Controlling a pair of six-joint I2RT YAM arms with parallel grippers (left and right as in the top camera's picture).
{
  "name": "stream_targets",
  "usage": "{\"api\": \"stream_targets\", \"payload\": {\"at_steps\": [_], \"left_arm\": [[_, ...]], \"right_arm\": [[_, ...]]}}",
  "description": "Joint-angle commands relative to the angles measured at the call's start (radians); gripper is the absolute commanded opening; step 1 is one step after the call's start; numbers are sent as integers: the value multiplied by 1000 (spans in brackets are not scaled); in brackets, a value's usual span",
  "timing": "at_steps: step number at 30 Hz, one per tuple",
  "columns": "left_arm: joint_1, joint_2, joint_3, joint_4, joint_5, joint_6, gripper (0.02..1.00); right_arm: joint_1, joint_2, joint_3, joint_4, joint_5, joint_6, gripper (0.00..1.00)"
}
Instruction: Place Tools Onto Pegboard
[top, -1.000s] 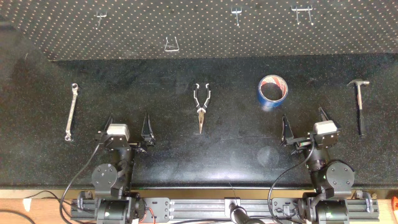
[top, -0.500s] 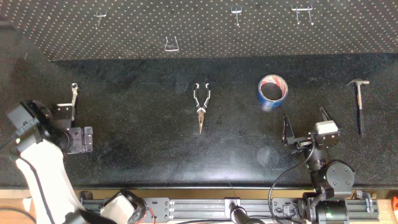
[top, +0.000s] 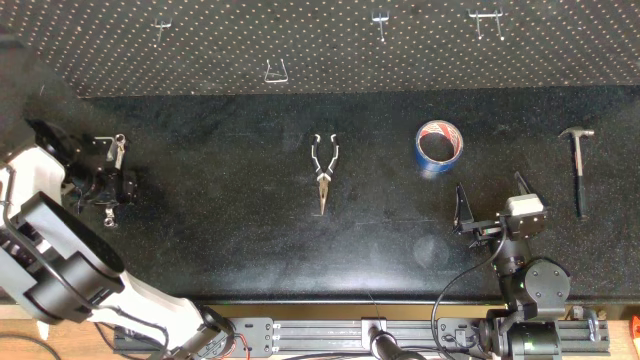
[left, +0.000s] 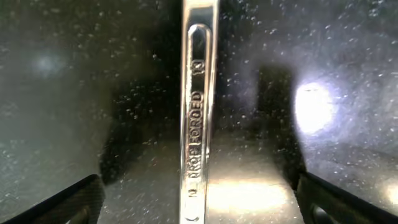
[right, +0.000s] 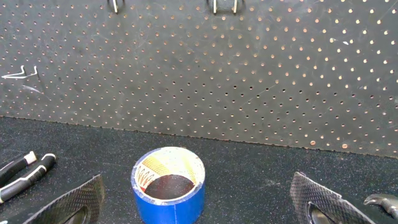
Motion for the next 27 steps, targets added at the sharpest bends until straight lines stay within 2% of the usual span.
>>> {"api": "stream_targets", "payload": {"at_steps": [1,2,3,4,5,8,9,11,13,14,18,19,27], "left_arm": [[2,51,20,-2,26,12,993],[2,58,20,-2,26,12,950],[2,64,19,-4,26,8,689],[2,74,17,-20,26,-2,237],[4,77,10,-23,25,-43,27],[12,88,-27,-61,8,-172,29],[6,82,-43,-73,-25,-225,29],[-34,-22,-75,-20,-32,-275,29],[-132,-213,-169,98,-66,-290,29],[-257,-397,-276,172,-124,-359,29],[-556,-743,-348,200,-133,-610,27],[-612,-809,-348,210,-134,-623,27],[-631,-765,-348,388,-130,-626,27]], "right_arm": [[6,-6,-2,-6,5,11,976],[6,-6,-2,-6,5,11,976],[6,-6,-2,-6,5,11,976],[6,-6,-2,-6,5,11,976],[6,-6,-2,-6,5,11,976],[6,-6,-2,-6,5,11,976],[6,-6,-2,-6,5,11,976],[6,-6,-2,-6,5,11,976],[6,-6,-2,-6,5,11,976],[6,-6,-2,-6,5,11,976],[6,-6,-2,-6,5,11,976],[6,-6,-2,-6,5,11,976],[6,-6,-2,-6,5,11,976]]}}
